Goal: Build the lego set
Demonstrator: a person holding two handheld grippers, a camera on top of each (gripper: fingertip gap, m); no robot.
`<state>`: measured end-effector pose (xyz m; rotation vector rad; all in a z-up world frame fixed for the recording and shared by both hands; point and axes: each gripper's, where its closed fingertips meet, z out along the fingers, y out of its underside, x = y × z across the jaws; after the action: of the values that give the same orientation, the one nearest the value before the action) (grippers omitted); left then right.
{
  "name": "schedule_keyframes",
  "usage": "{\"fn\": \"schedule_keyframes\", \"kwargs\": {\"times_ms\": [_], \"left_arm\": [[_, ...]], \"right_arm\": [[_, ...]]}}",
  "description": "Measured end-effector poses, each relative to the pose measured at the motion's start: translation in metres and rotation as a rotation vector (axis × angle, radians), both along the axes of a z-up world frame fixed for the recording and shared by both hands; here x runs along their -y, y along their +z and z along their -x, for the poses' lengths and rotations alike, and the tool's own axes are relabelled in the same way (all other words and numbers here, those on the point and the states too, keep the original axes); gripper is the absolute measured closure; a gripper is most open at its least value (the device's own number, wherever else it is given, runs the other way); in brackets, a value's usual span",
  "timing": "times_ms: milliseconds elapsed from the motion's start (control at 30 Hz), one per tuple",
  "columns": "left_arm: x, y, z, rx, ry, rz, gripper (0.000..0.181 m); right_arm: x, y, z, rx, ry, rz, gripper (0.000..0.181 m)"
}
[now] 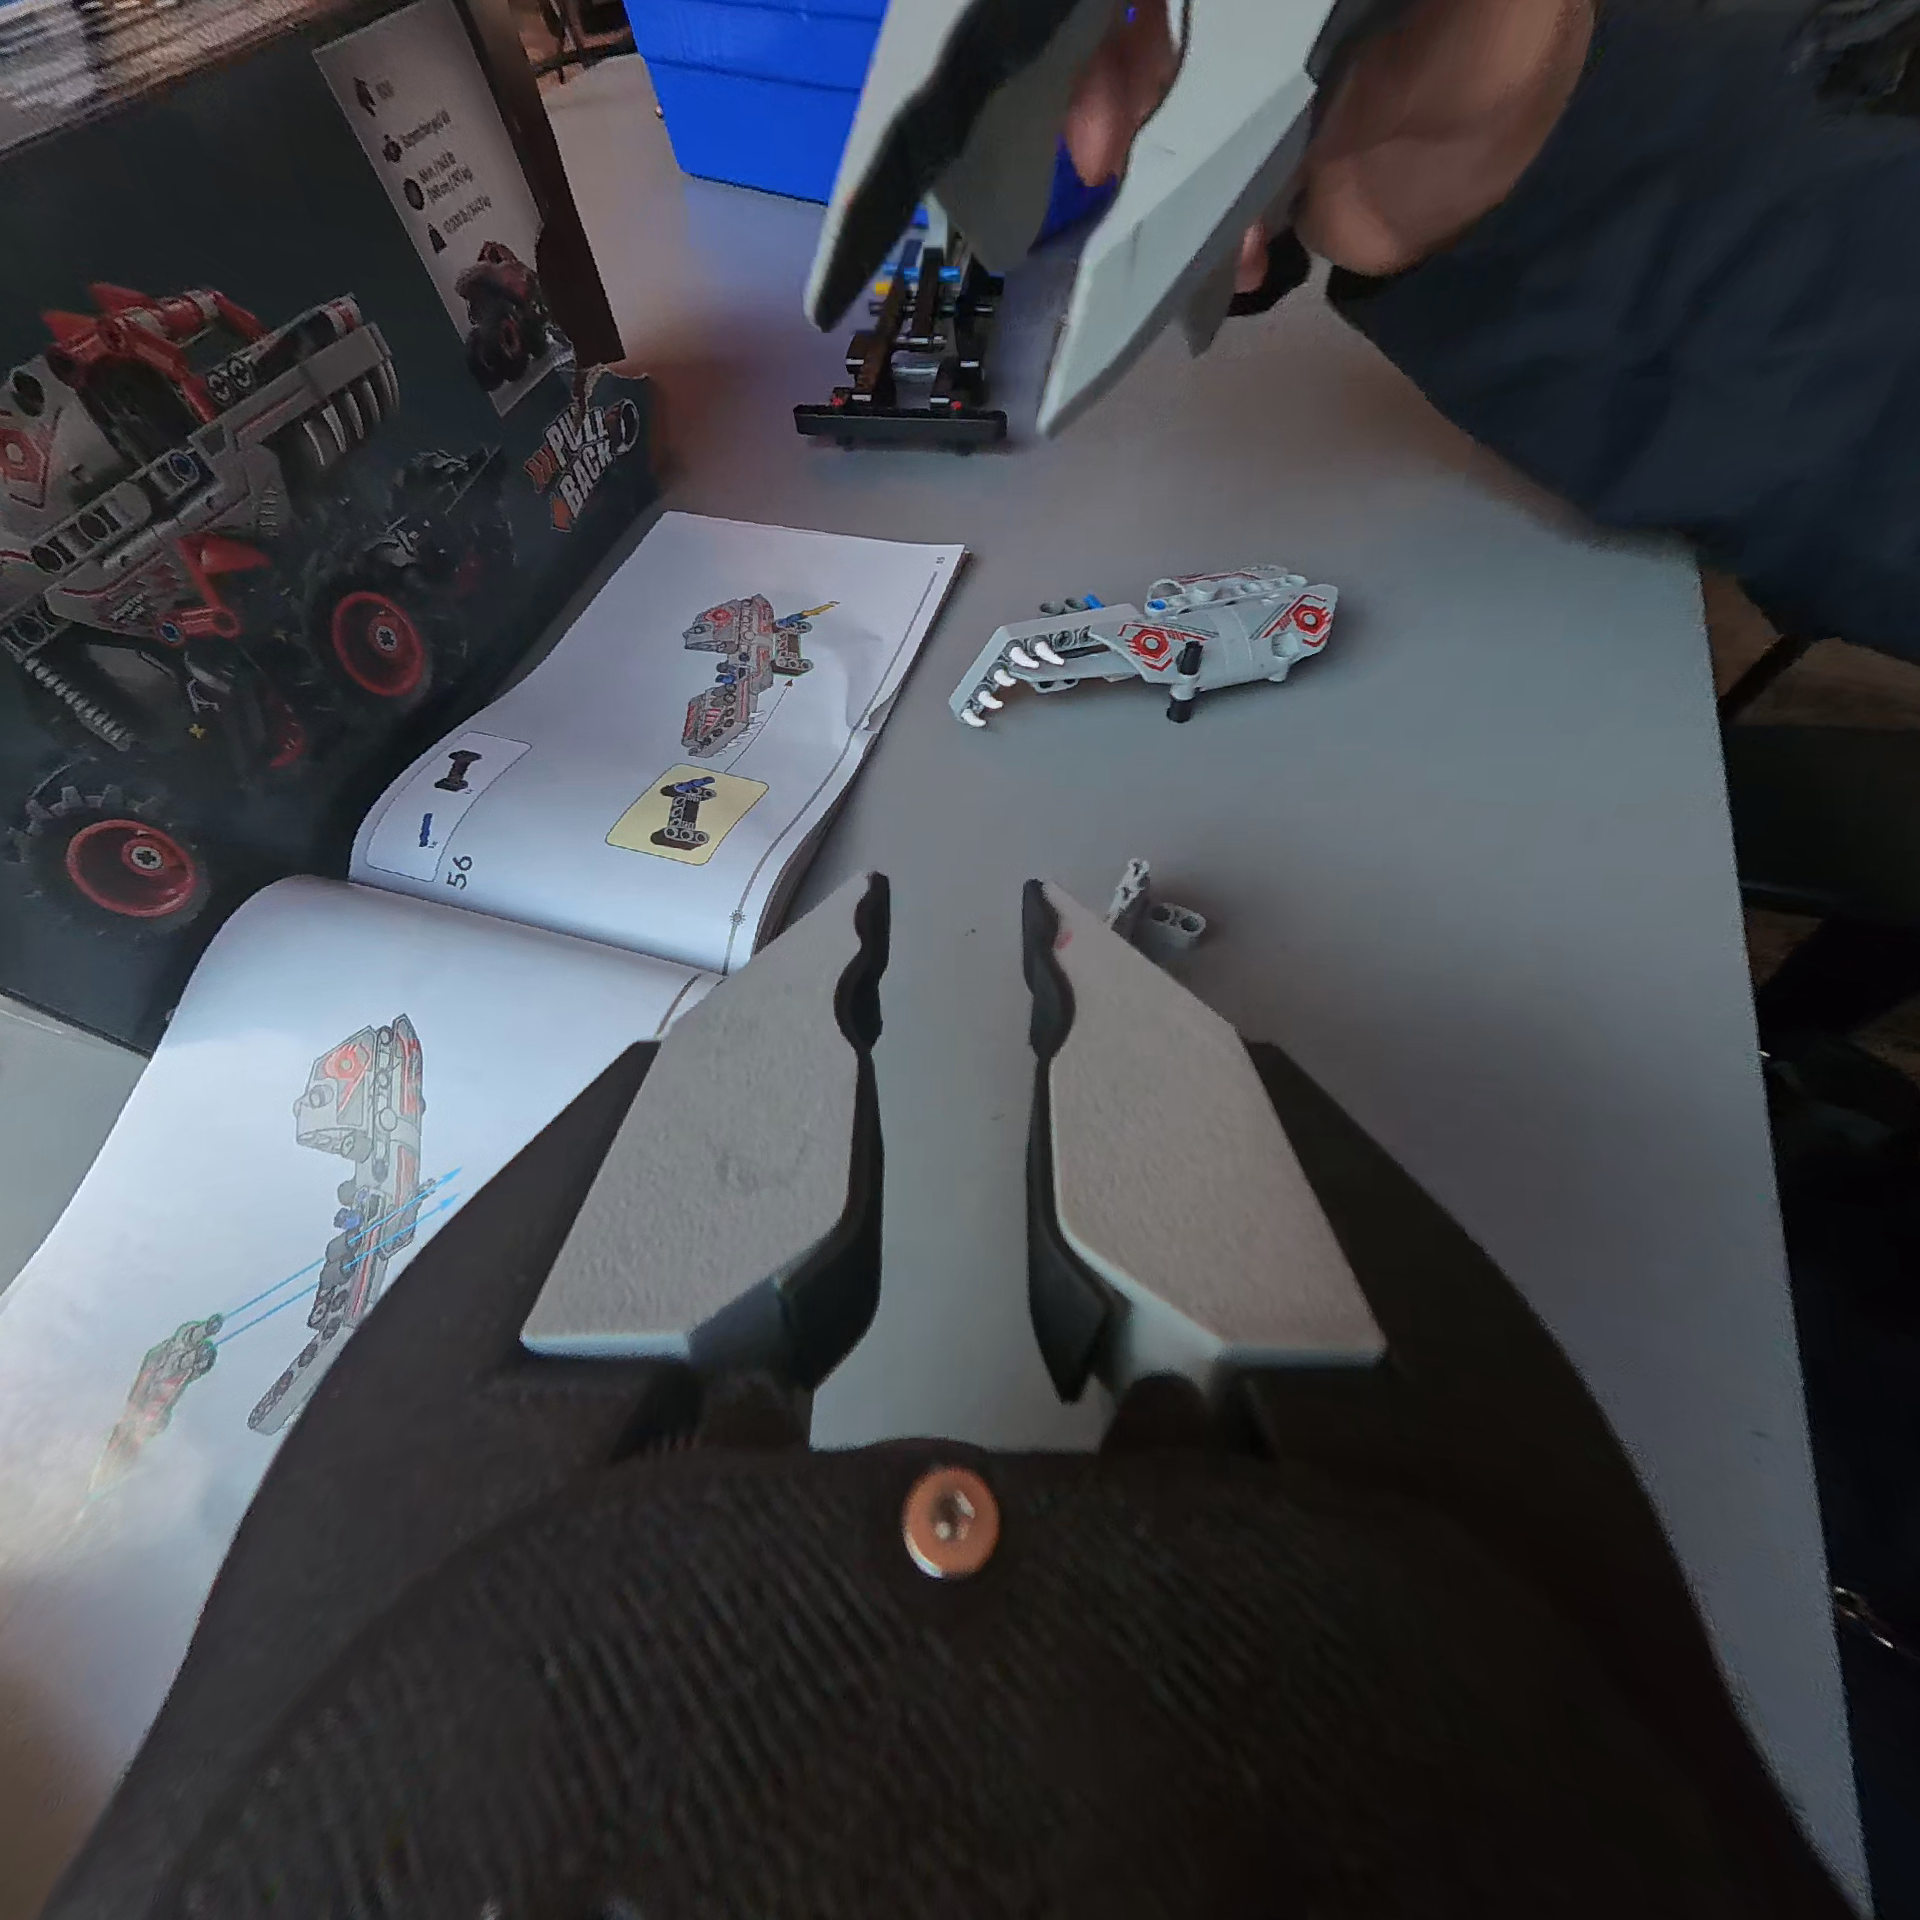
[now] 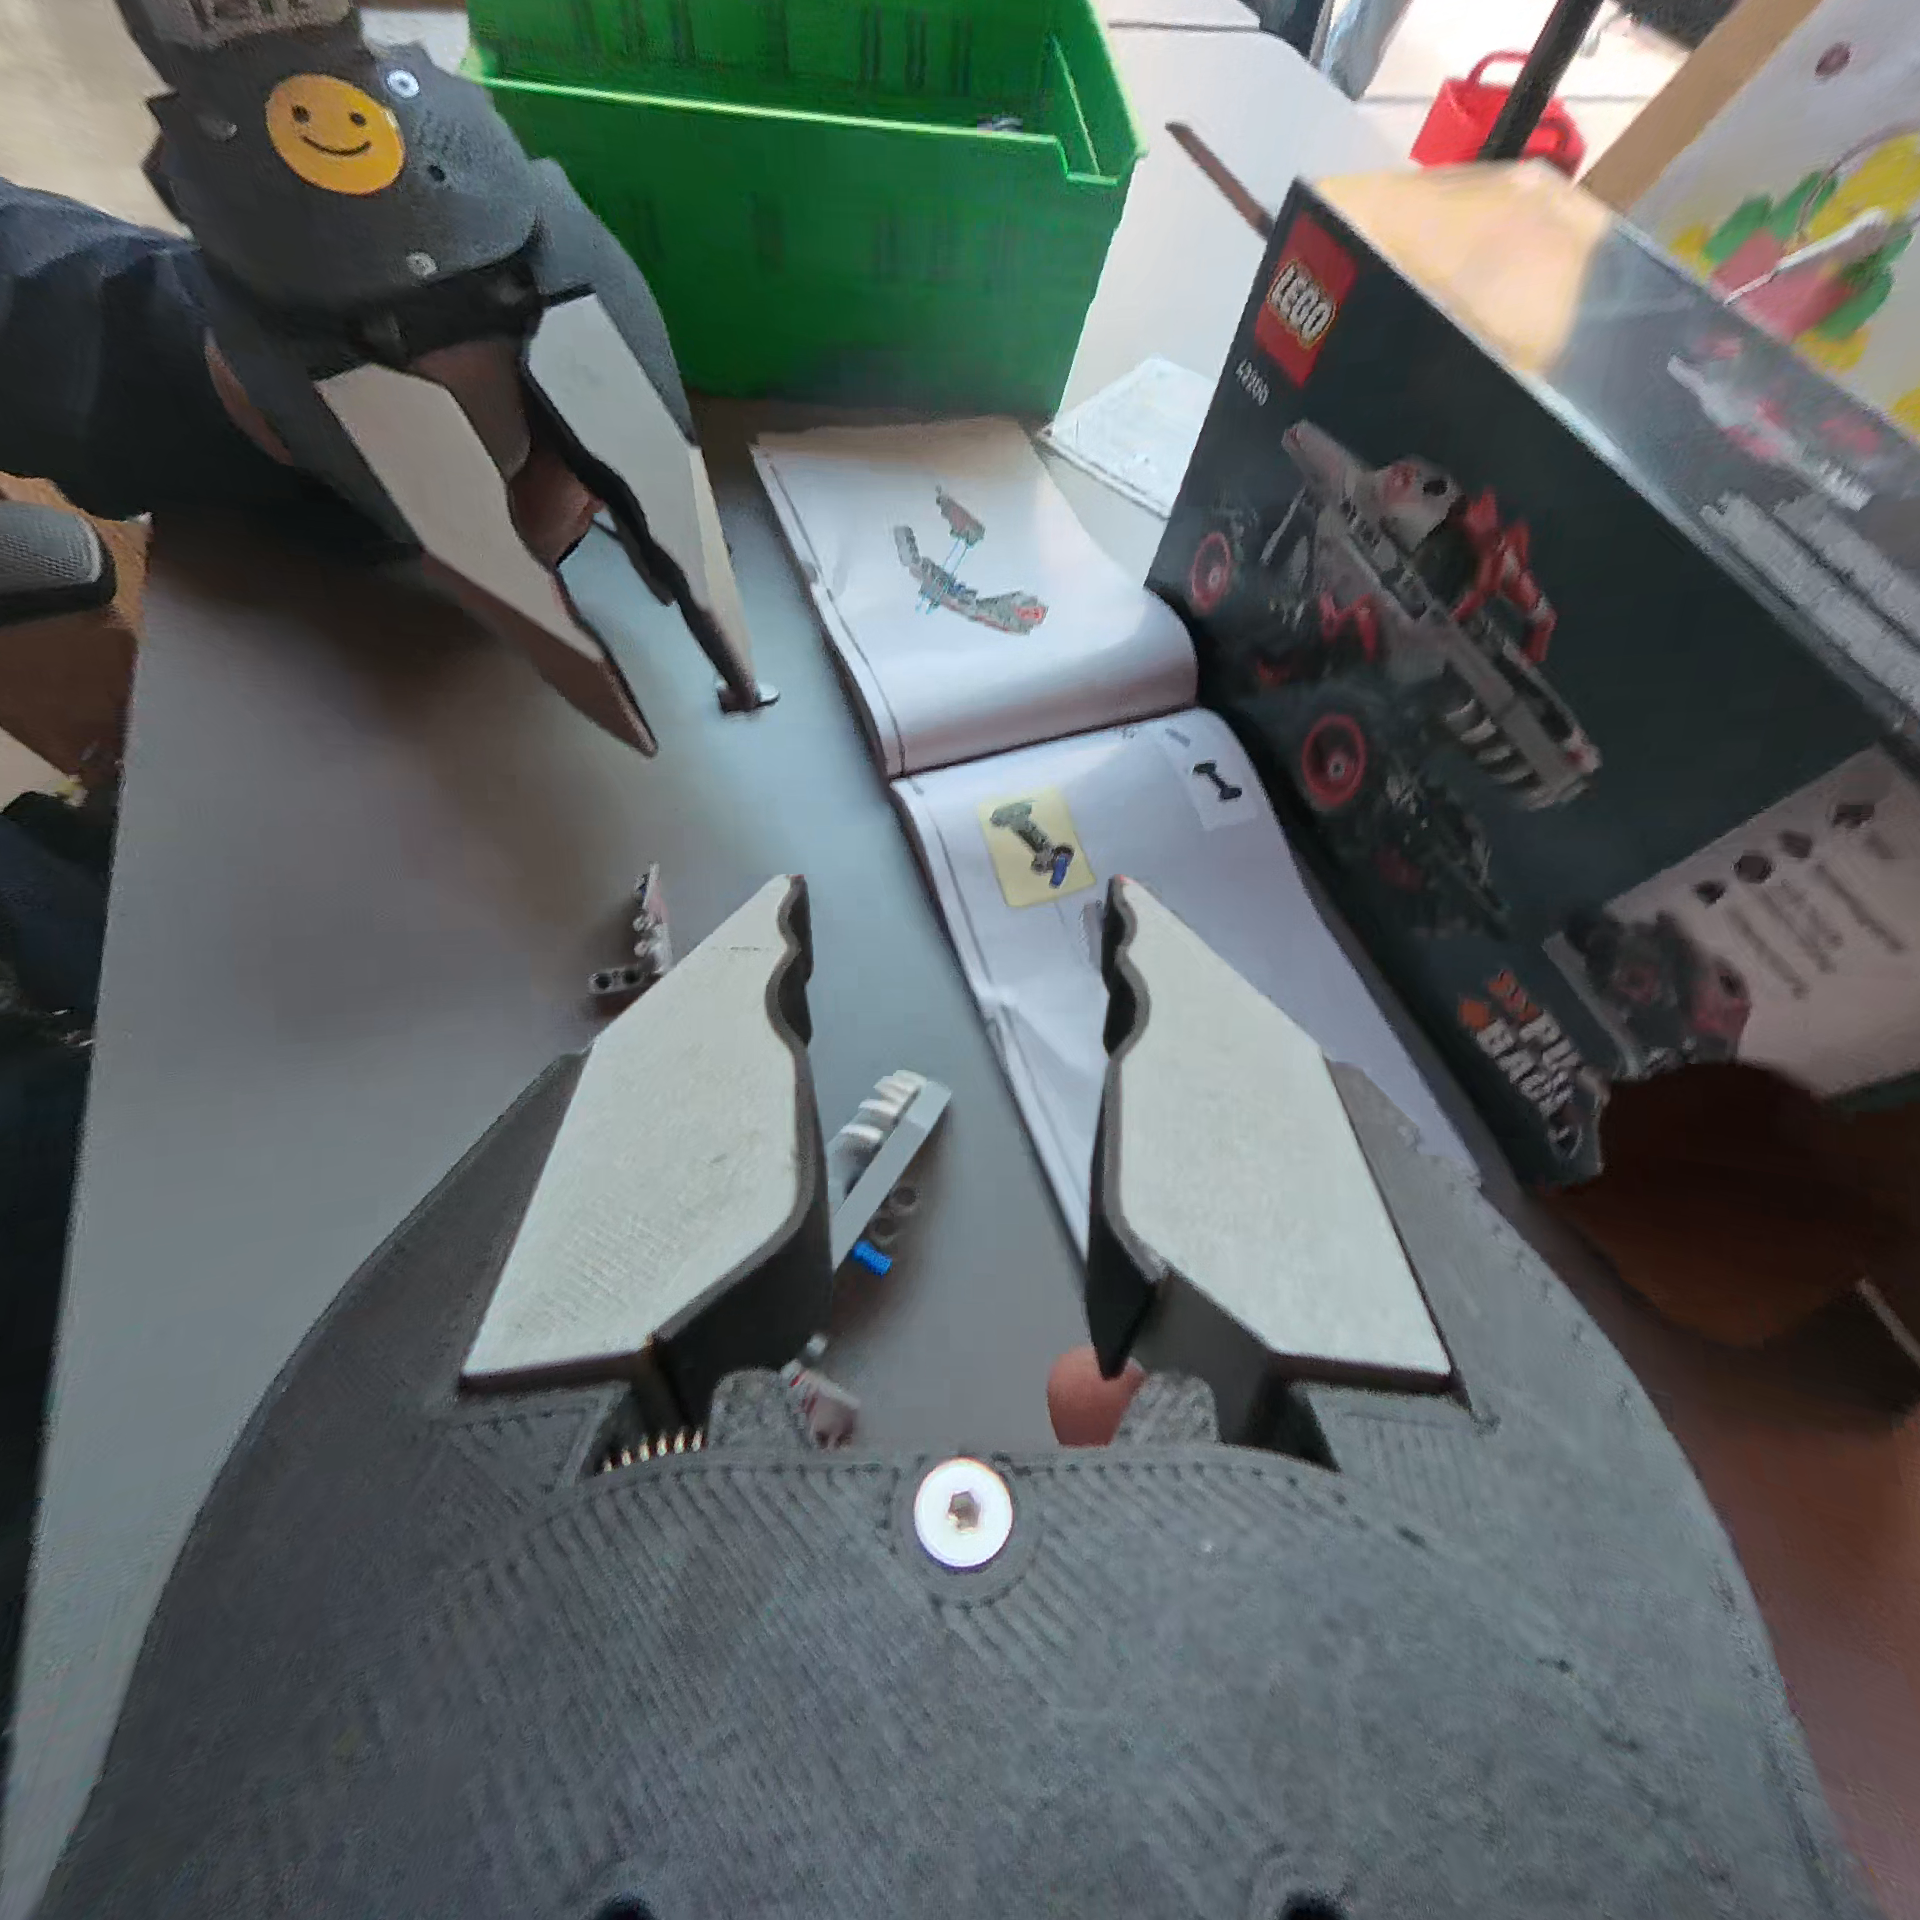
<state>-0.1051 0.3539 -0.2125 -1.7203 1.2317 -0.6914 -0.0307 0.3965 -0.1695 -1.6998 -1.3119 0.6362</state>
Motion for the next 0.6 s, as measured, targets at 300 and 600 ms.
{"fn": "schedule_keyframes", "kwargs": {"times_ms": [300, 600], "left_arm": [[-0.010, -0.004, 0.005, 0.001, 0.036, 0.025, 0.159], [-0.008, -0.008, 0.003, -0.012, 0.026, 0.030, 0.159]], "right_arm": [[-0.008, -0.019, -0.002, 0.048, -0.007, 0.002, 0.128], [0.003, -0.019, -0.027, 0.100, -0.051, 0.032, 0.125]]}}
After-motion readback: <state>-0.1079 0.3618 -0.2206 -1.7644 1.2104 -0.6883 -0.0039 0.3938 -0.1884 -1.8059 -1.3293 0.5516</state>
